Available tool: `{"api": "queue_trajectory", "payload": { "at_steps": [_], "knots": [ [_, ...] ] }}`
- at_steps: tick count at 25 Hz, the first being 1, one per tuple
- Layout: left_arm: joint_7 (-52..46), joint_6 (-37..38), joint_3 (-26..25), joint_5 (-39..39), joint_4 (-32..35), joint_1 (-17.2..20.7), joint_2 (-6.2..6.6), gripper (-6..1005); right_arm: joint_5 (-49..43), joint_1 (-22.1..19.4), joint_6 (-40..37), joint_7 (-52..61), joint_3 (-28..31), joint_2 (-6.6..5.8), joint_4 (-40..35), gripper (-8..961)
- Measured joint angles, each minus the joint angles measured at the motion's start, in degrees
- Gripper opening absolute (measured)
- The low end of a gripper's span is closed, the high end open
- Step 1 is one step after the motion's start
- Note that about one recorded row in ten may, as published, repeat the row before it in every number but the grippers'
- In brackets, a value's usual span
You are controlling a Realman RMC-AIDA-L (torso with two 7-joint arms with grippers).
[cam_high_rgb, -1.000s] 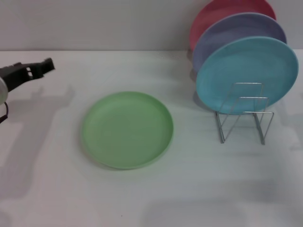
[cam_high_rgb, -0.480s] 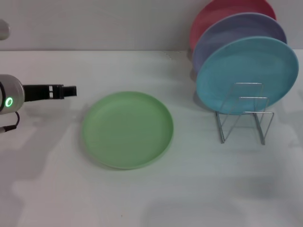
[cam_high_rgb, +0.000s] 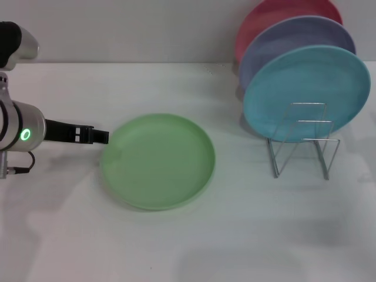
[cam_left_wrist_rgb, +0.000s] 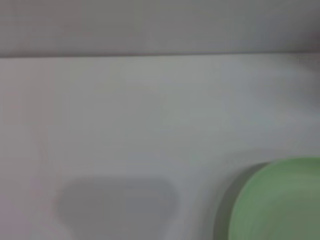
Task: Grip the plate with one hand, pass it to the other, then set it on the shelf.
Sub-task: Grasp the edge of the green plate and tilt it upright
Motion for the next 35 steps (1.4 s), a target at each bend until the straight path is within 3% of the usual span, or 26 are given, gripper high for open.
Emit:
{"api": "queue_trajectory", "payload": {
  "at_steps": [10, 35],
  "knots": [
    [-1.1, -0.7, 0.2, 0.0, 8.2, -4.3, -0.50, 823, 0.0, -0.2, 0.0, 0.1, 0.0, 0.00, 0.0, 689],
    [-1.0, 0.2, 1.3, -2.2, 13.9, -7.2, -0.53, 797, 0.0, 0.3, 0.0, 0.2, 0.0, 0.00, 0.2, 688]
  ]
}}
